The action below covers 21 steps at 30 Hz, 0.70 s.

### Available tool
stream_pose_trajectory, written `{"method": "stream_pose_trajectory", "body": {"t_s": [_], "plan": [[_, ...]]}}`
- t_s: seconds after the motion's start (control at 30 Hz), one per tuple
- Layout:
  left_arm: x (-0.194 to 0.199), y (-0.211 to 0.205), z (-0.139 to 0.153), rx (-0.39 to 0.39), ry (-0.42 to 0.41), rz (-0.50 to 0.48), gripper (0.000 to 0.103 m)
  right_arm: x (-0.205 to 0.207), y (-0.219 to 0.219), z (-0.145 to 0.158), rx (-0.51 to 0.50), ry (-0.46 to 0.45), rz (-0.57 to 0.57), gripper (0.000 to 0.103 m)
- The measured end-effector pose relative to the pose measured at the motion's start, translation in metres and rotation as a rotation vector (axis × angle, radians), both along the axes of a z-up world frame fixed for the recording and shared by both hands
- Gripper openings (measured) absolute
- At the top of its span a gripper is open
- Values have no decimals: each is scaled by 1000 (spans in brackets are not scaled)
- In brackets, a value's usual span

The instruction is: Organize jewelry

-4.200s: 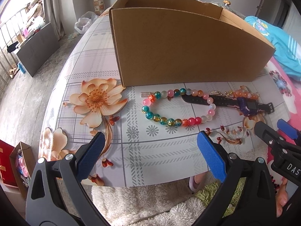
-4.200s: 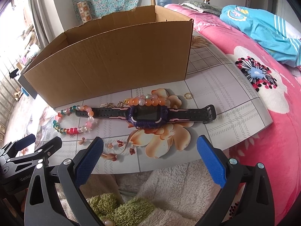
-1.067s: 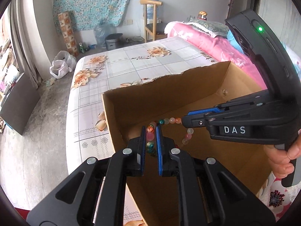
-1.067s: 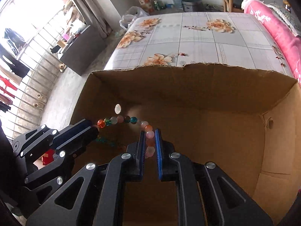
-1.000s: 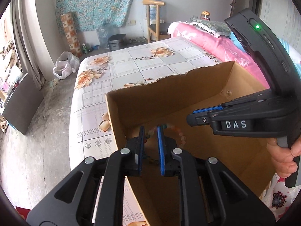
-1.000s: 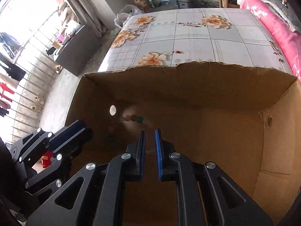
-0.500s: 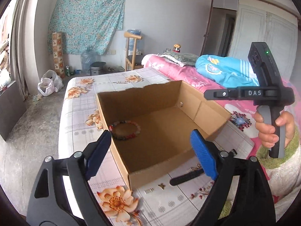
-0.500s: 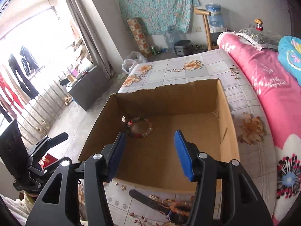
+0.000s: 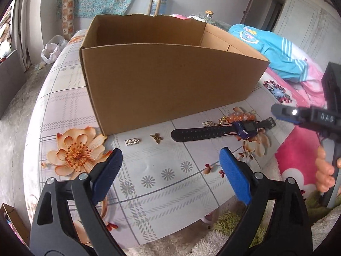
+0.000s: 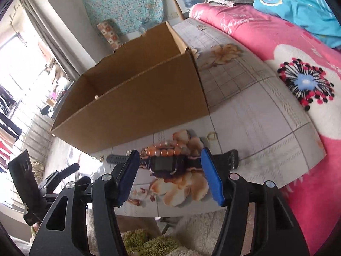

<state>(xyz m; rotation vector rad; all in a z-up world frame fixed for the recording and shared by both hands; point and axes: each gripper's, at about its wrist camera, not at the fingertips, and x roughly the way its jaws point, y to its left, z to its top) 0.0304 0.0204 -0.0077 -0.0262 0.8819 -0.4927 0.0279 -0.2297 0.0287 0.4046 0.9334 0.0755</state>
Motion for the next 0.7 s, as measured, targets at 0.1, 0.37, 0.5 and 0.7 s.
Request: {"method": "stream_pose_trajectory", "body": {"t_s": [0.1,0.37,0.5,0.7], "plan": [[-2,-9,4,-7,-38,-28,88,1,12,-9,0,1,29,51],[6,-25,1,-43,-11,-70,58,12,27,-18,-67,1,67,40],[13,-26,-5,-73,38,-69,51,15,28,-22,-98,9,53,39],[27,-30,-9,-94,69,-64,50,14,22,-27,-80,-1,34,39]]}}
